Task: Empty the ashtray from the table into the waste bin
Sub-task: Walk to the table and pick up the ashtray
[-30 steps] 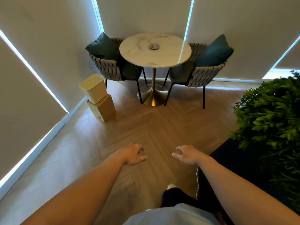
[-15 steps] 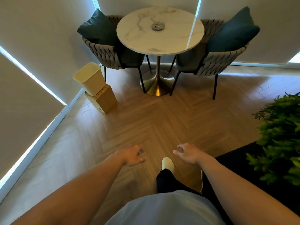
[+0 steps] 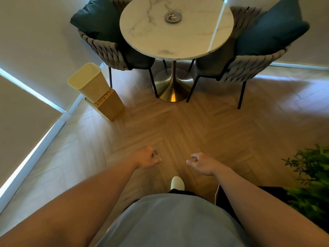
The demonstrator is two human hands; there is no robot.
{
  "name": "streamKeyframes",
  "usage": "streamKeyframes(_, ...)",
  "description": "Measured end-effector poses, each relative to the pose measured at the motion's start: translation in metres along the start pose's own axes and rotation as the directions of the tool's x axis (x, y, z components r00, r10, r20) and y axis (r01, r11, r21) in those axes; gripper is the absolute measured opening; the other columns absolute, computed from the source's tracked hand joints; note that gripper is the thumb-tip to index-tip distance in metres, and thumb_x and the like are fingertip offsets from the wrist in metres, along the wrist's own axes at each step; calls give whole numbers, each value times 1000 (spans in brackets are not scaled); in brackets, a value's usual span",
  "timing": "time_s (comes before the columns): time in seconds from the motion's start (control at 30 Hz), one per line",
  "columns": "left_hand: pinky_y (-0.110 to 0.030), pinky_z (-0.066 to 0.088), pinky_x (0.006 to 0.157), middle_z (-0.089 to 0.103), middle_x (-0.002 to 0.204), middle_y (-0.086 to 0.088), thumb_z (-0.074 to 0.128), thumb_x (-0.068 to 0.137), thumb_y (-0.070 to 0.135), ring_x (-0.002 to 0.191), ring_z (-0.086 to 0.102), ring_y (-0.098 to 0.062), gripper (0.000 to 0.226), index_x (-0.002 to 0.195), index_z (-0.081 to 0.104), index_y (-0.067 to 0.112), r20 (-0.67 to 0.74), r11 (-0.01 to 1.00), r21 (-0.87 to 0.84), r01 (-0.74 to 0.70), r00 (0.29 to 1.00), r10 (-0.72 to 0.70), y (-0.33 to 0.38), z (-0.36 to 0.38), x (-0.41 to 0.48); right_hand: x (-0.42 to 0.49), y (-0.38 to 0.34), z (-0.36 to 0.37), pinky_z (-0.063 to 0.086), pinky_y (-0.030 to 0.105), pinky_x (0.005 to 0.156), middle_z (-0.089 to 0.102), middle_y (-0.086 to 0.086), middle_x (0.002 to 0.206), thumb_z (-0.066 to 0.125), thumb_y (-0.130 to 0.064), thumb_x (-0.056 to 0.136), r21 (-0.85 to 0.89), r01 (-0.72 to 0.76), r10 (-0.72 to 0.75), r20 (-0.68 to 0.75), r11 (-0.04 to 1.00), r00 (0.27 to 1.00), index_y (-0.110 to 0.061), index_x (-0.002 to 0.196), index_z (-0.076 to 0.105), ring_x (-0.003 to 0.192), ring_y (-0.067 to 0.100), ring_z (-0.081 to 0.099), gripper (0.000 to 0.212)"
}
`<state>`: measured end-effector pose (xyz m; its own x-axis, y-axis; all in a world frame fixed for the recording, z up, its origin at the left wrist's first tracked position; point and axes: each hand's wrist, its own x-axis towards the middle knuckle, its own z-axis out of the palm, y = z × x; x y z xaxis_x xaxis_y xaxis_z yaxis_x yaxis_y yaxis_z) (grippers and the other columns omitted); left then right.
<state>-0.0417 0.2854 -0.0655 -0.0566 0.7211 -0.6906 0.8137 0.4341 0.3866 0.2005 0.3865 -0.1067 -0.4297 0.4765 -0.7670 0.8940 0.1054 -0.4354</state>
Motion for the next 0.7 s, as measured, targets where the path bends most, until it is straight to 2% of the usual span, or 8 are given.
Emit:
streamKeyframes(0.2,-37,46,96,58,127,-5,54,94,48,110,56,-21,52,134,51,15,9,999,-37,1,1000,-1,6,-23,25,16,-3,-32,39,45,110,41,7,153,48,-55,95,3,-7,7,-5,1000,1000,-18,148,37,138,26,41,66)
streamKeyframes(0.43,-28,44,88,60,124,-2,58,92,47,103,56,-15,51,132,54,16,2,999,-54,-5,1000,6,-5,-52,68,48,-13,-69,38,41,109,39,7,155,49,-57,93,13,-10,10,-8,1000,1000,-17,149,36,139,25,40,69)
streamKeyframes(0.6,-34,49,90,62,116,2,57,91,49,98,59,-14,43,124,56,21,3,998,-49,-37,999,37,-17,-90,108,84,-32,-105,38,40,109,41,8,153,50,-57,93,6,-24,24,-29,1000,999,-15,148,37,138,25,42,71)
streamKeyframes(0.7,-29,47,85,61,115,3,58,91,50,97,57,-13,42,122,58,21,7,998,-37,-50,999,51,-26,-125,137,111,-53,-132,37,39,110,39,9,154,50,-55,94,-7,-36,36,-30,999,999,-14,148,36,139,25,40,70)
